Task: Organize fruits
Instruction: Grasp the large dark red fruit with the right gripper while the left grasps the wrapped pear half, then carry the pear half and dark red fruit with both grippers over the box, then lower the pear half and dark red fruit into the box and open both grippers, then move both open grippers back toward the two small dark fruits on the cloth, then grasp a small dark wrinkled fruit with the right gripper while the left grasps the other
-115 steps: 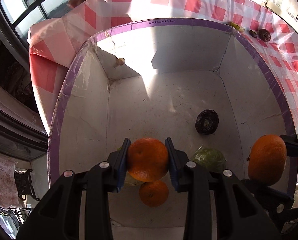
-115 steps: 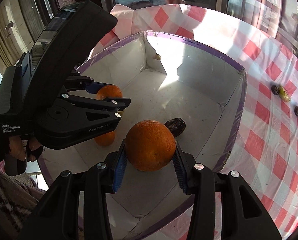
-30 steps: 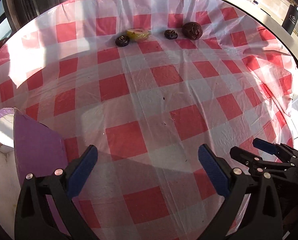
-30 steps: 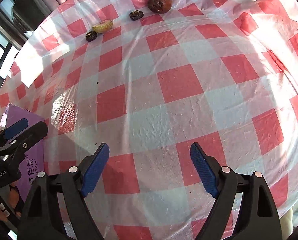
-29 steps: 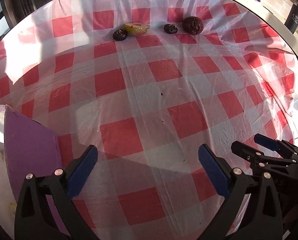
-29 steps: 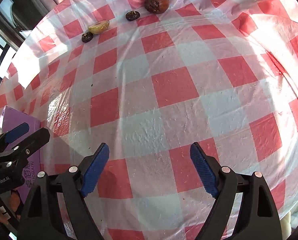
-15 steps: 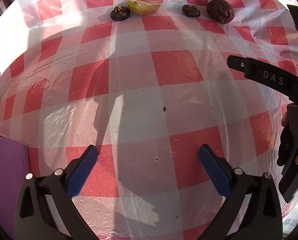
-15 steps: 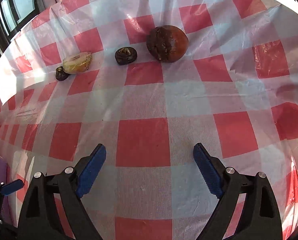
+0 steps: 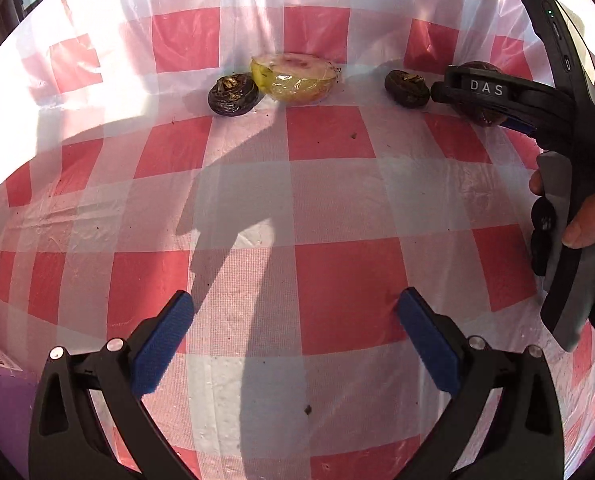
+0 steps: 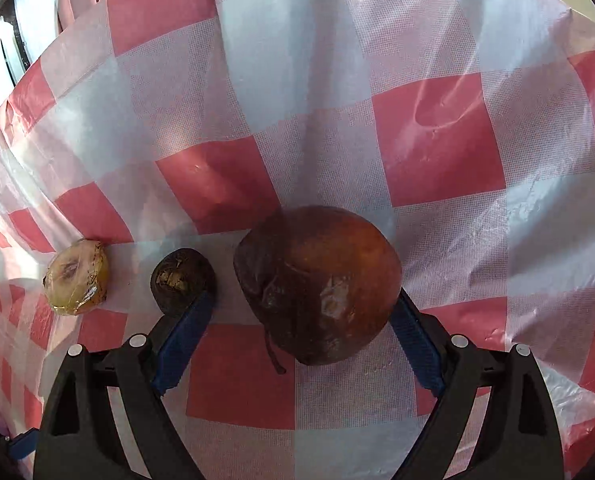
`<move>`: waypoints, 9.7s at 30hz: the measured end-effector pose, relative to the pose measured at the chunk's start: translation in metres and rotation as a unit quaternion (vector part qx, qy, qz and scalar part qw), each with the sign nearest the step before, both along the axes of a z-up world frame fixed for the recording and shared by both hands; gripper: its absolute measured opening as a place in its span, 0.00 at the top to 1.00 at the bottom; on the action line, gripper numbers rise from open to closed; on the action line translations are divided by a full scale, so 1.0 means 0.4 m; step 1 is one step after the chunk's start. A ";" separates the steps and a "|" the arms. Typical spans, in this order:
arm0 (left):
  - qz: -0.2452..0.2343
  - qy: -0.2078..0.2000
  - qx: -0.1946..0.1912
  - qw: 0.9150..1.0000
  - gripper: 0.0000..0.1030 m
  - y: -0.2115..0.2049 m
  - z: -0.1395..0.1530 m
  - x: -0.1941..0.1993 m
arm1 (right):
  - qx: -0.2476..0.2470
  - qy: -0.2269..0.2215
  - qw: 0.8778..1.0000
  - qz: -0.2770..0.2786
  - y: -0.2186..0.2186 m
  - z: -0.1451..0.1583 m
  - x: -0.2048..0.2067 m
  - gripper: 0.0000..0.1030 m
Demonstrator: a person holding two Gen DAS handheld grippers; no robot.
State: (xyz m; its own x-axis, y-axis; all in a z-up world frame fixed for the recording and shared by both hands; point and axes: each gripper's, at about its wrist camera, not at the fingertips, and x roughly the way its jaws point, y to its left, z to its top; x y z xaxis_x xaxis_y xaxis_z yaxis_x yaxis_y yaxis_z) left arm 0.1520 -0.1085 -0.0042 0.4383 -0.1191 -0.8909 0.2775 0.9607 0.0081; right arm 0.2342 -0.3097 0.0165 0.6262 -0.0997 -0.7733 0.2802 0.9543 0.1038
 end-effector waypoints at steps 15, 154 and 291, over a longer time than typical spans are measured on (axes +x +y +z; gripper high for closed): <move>0.019 -0.082 0.002 0.996 0.02 -0.105 0.025 0.276 | 0.069 -0.039 0.997 -0.019 -0.073 0.008 -0.001 0.36; 0.030 0.009 -0.036 0.999 0.40 1.076 0.220 -0.446 | -0.127 0.086 0.935 0.319 1.299 0.197 -0.560 0.38; 0.038 -0.096 -0.026 0.994 0.62 0.017 0.029 0.343 | -0.055 0.016 0.998 0.018 0.159 -0.036 0.069 0.60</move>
State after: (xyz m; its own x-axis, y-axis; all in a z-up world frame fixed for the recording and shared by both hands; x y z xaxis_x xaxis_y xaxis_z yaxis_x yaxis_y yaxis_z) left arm 0.2892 -0.1018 0.0076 0.6092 -0.1232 -0.7834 0.2028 0.9792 0.0037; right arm 0.2618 -0.2462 0.0020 0.6062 -0.1633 -0.7784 0.2469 0.9690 -0.0110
